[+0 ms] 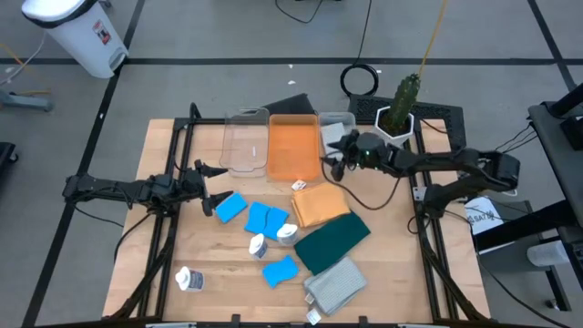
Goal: Pick & Place Kitchen Items
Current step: Put the yellow microfiber cloth into the white bin
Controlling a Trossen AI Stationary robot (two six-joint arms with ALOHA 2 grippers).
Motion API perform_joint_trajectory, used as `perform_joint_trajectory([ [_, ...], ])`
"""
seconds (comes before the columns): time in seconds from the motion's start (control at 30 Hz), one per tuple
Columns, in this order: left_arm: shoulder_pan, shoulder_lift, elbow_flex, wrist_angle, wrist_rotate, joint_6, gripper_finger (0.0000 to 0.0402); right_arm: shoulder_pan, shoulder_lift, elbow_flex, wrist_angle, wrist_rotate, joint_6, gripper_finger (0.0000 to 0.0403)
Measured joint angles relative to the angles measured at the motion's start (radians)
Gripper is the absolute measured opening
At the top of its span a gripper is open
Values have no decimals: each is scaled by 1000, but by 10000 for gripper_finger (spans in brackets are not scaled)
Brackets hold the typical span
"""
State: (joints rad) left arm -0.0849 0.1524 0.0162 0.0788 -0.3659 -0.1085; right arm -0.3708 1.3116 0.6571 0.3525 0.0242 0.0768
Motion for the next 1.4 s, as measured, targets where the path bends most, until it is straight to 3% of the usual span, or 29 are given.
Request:
perform_joint_trajectory([
  [0.2,0,0,0,0,0,0,395,113,-145,-1,-282,-18,168,251],
  [0.4,0,0,0,0,0,0,395,131,-248,0,-599,-187,381,247],
  [0.63,0,0,0,0,0,0,395,131,-227,-1,-781,-128,471,239],
  [0.9,0,0,0,0,0,0,395,125,-151,-76,-703,-137,493,231],
  [1.13,0,0,0,0,0,0,395,92,-142,-232,-356,-314,618,228],
  [1.4,0,0,0,0,0,0,395,89,-142,-379,-98,-315,704,228],
])
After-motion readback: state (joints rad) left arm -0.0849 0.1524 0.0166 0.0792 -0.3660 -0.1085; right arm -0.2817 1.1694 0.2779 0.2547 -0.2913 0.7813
